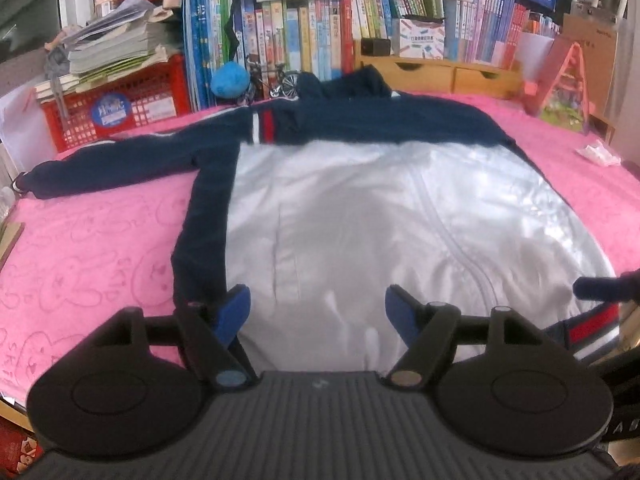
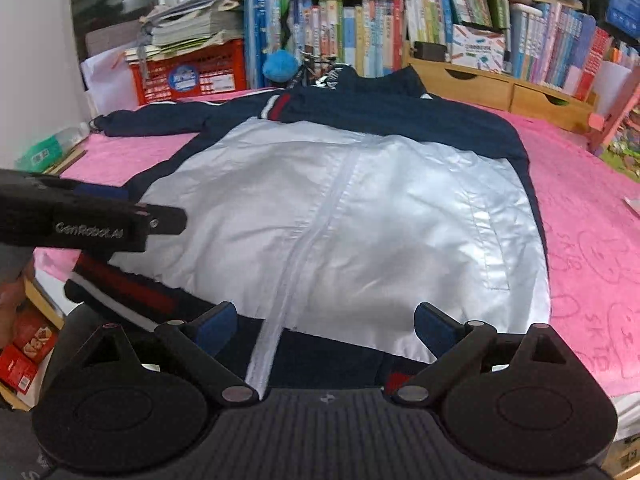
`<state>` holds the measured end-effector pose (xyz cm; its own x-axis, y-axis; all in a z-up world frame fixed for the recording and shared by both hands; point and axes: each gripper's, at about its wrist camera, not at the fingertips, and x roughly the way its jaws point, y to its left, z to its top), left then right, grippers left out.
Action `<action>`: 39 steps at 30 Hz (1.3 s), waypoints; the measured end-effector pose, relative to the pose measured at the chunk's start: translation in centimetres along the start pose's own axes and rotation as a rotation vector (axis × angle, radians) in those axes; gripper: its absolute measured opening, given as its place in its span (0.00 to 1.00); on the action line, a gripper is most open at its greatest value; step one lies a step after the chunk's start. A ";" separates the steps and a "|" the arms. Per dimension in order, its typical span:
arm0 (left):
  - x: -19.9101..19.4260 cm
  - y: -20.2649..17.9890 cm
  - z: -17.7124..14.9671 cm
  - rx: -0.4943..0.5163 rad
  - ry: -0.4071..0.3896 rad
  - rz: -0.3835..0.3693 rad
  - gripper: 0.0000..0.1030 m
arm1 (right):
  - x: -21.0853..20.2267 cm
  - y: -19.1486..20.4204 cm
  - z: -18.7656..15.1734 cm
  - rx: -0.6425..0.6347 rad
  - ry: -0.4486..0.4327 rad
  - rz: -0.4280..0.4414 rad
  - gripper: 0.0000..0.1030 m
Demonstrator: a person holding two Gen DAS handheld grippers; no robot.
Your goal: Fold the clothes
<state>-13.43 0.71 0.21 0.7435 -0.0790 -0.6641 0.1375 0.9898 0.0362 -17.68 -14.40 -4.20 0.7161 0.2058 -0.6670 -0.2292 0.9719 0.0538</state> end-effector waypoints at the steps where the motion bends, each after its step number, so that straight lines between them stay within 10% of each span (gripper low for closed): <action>1: 0.1 0.0 -0.1 -0.001 0.003 0.000 0.72 | 0.1 -0.3 0.0 0.008 0.005 -0.004 0.93; 23: 0.5 1.9 0.5 -0.056 -0.010 -0.028 0.74 | 0.3 -1.0 0.1 0.030 0.012 -0.035 0.93; 29: 0.6 4.5 1.8 -0.125 -0.061 -0.052 0.75 | -0.1 -3.0 1.6 0.032 -0.166 -0.072 0.97; 39: 9.3 23.3 8.2 -0.566 -0.227 0.243 0.75 | 6.7 -4.6 7.8 0.021 -0.306 -0.104 0.97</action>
